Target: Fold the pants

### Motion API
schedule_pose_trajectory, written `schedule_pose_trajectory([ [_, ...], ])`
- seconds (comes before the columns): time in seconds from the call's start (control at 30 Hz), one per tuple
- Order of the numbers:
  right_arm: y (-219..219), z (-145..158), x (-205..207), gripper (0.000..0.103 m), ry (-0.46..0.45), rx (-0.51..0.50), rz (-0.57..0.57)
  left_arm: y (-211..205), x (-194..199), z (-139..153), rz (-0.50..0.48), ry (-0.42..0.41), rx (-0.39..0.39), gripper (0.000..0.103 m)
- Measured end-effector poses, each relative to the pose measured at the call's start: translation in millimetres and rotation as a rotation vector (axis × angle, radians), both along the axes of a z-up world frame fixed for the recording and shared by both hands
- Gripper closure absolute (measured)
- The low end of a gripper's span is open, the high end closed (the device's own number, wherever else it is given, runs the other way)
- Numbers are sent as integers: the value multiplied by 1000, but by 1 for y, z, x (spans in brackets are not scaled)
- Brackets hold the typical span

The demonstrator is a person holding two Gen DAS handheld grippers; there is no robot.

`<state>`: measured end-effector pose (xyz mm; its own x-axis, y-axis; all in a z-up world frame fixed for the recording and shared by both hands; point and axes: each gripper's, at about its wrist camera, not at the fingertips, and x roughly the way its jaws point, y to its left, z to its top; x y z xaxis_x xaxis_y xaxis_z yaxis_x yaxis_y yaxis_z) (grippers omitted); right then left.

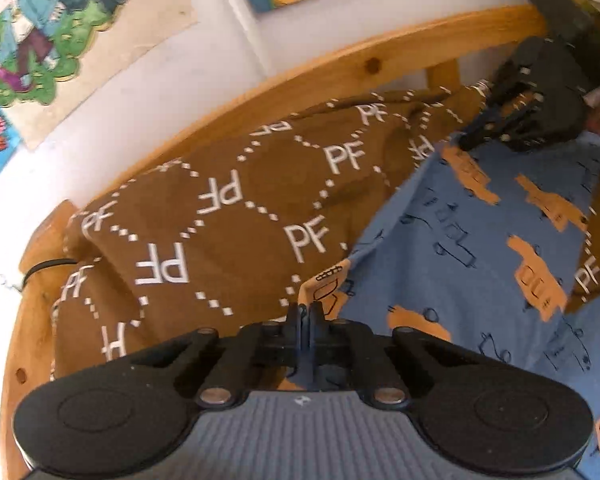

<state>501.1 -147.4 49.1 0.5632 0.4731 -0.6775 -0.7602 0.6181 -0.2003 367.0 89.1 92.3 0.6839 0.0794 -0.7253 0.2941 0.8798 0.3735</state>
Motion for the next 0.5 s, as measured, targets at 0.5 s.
schedule_pose_trajectory([
  [0.5,-53,49,-160,103,-268,94,-1,-16,-96,36,-131,-290,76,100],
])
